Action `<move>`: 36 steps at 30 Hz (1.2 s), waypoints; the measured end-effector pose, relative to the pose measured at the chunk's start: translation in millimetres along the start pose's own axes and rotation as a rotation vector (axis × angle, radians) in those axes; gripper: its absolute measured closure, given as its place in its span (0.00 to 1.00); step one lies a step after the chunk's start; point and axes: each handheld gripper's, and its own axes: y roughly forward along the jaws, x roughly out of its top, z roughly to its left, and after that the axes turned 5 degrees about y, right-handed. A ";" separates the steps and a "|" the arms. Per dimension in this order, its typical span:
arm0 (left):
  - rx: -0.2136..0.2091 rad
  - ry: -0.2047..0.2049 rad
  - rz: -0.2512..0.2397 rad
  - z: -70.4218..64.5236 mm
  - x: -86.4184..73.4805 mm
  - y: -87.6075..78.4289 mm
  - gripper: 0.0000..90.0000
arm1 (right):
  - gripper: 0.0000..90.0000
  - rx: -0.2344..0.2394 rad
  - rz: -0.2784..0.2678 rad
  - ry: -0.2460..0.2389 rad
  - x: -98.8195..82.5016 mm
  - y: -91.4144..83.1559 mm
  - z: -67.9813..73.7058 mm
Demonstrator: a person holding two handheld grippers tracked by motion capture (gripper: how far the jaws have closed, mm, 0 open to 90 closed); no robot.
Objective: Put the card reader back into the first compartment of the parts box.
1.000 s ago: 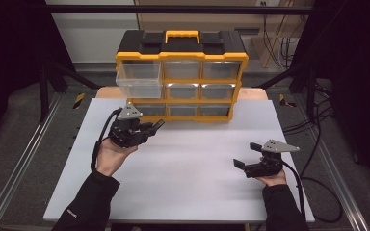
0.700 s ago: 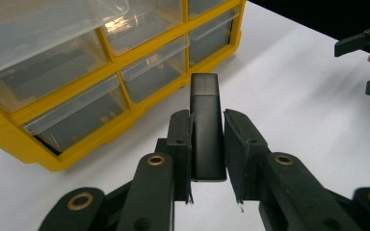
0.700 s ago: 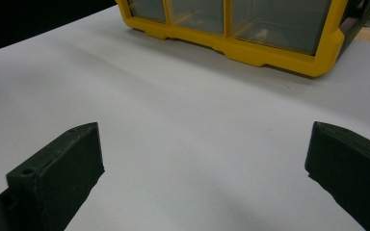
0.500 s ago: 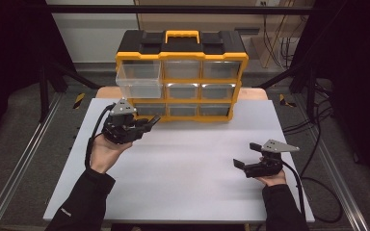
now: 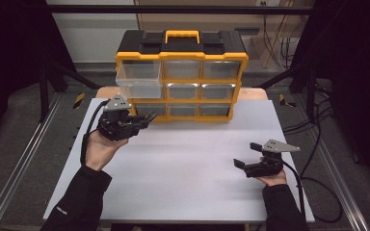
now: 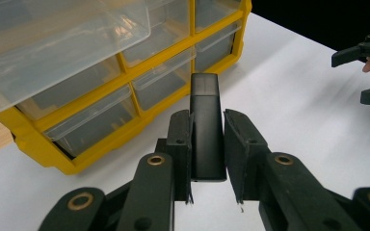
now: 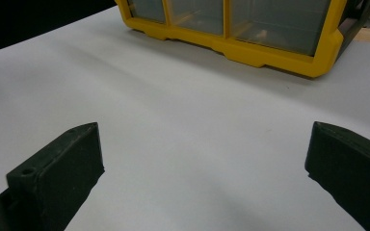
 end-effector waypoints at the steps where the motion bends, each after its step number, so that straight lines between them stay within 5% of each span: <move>1: 0.002 0.001 -0.001 0.6 0.6 -0.9 0.80 | 0.00 -0.001 0.000 0.000 0.0 0.0 0.1; 36: 0.024 0.015 -0.033 8.6 18.1 -25.8 0.80 | 0.00 -0.001 0.002 -0.003 -0.1 0.0 0.6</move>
